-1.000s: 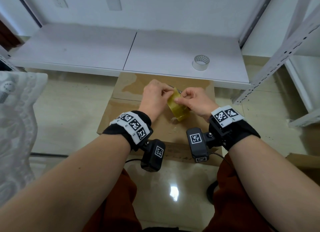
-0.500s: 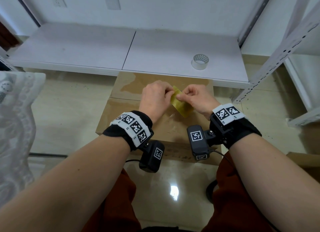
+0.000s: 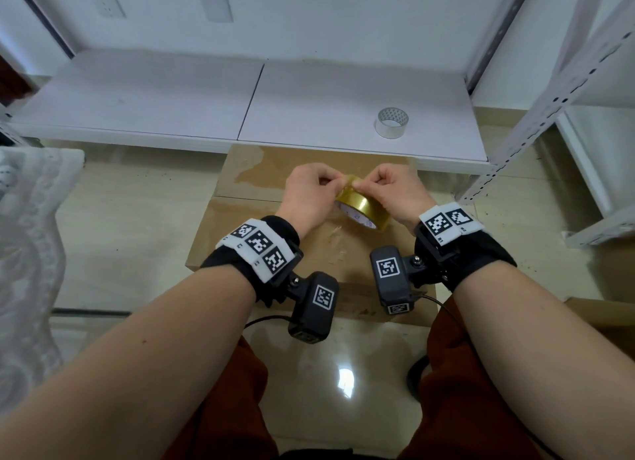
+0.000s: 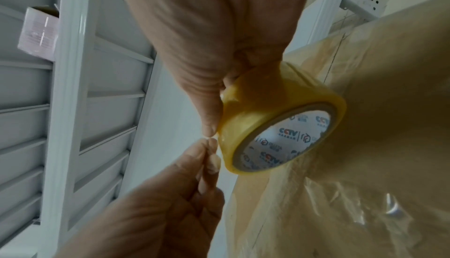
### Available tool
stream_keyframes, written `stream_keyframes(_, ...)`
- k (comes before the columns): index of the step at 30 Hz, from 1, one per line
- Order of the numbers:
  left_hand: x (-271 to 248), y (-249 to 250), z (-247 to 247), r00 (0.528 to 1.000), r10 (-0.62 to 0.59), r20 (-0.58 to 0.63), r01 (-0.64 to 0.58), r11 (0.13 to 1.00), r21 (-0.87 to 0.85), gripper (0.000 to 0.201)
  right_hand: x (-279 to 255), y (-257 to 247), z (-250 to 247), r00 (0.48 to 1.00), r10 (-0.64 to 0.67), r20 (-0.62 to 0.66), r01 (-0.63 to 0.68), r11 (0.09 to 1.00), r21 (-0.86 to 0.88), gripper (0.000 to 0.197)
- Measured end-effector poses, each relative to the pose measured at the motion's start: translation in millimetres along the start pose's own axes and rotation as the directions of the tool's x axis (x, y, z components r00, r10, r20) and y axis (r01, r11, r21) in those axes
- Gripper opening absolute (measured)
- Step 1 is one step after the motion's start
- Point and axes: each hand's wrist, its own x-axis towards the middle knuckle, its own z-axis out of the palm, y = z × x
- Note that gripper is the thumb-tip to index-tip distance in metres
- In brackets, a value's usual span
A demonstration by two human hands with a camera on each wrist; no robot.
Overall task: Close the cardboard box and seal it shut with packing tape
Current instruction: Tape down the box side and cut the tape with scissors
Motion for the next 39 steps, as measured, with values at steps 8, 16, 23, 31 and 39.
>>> stream_keyframes(8,1.8,-3.7,-1.2,0.990,0.072,0.120,-0.070,0.997,-0.018,0.028,-4.1,-7.8,-4.1,0.983,-0.015,0.185,0.024,0.999,-0.044,0.009)
stream_keyframes(16,-0.7,3.9,13.4,0.994,0.014,0.108,0.014,0.968,-0.250,0.033,-7.0,4.3,-19.9,0.999,0.021,-0.025,-0.019,0.995,0.096,0.010)
stream_keyframes(23,2.1,-0.2,25.3,0.971,0.041,0.234,0.012,0.976,-0.220,0.030,-10.7,18.0,-33.8,0.997,-0.032,-0.063,0.044,0.979,0.200,0.011)
stream_keyframes(31,4.0,6.3,57.2,0.975,-0.022,0.219,0.076,0.967,-0.242,0.018,-19.6,39.8,-47.1,0.980,-0.079,-0.184,0.117,0.972,0.203,0.008)
stream_keyframes(39,24.6,24.4,82.3,0.961,-0.048,0.274,0.111,0.970,-0.217,0.015,-17.6,54.4,-58.7,0.945,0.065,-0.320,0.081,0.903,0.421,0.011)
